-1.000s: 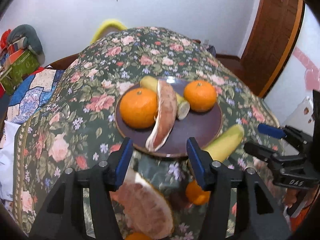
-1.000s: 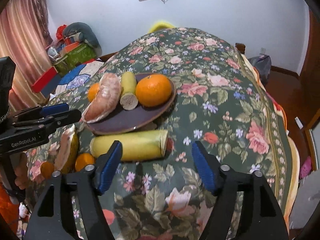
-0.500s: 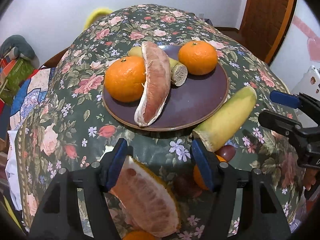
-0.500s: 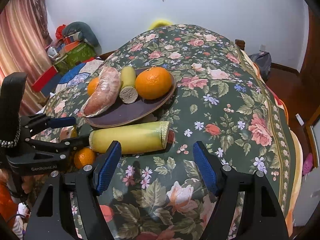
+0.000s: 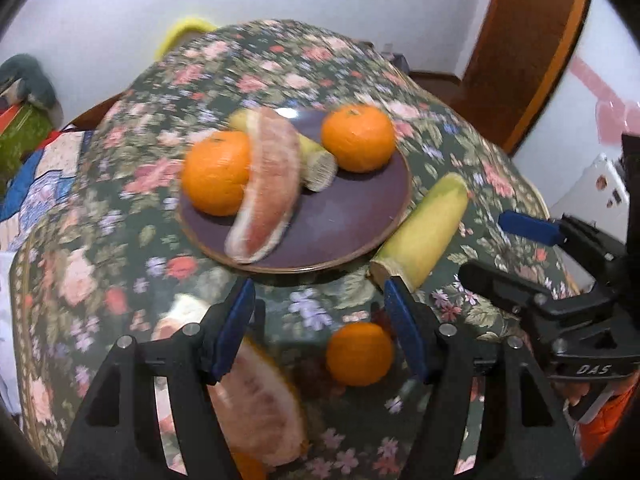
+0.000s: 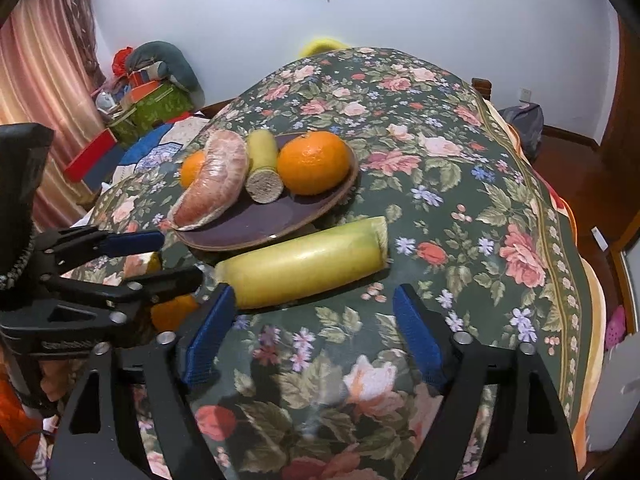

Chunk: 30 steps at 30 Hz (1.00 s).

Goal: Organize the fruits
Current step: 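Open both tools and withdraw them from the plate, then grasp the second pomelo segment with the left tool while the right tool approaches the other yellow cylinder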

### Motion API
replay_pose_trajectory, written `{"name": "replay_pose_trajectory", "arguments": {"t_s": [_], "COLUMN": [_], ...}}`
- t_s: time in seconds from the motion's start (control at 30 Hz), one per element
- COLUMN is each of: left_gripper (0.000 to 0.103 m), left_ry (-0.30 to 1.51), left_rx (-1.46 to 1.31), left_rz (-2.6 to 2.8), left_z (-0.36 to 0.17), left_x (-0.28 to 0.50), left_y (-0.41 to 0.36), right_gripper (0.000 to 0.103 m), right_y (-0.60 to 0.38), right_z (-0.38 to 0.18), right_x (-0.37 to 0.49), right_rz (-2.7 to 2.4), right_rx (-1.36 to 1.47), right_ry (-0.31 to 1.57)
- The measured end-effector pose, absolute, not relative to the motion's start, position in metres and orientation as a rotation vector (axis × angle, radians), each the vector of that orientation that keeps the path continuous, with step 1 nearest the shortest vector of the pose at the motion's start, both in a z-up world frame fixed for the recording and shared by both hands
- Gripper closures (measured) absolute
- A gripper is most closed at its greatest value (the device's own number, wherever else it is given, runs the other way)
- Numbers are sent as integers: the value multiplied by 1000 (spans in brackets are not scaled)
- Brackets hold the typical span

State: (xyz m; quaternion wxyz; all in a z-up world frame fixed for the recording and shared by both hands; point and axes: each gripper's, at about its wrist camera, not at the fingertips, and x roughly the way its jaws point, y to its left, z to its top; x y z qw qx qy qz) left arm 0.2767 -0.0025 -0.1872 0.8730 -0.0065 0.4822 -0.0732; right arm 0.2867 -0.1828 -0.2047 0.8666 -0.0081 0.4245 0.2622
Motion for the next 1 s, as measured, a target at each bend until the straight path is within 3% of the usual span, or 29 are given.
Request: {"name": "replay_pose_trajectory", "arguments": {"t_s": [0.23, 0.47, 0.6, 0.7, 0.77, 1.0], "left_gripper": [33, 33, 31, 26, 20, 19], "left_ry": [941, 959, 987, 995, 1002, 1063], "left_rx": [-125, -199, -203, -202, -208, -222], "left_rz": [-39, -10, -45, -61, -69, -36], "left_z": [-162, -169, -178, -183, -187, -209], "left_x": [246, 228, 224, 221, 219, 225], "left_y": [60, 87, 77, 64, 58, 51], "right_gripper": [19, 14, 31, 51, 57, 57], "right_y": [-145, -124, -137, -150, -154, -184], "right_z": [-207, -224, -228, -224, -222, -223], "right_x": [290, 300, 301, 294, 287, 277], "right_rz": [562, 454, 477, 501, 486, 441], "right_rx": [-80, -179, -144, -110, -137, -148], "right_ry": [890, 926, 963, 967, 954, 954]}}
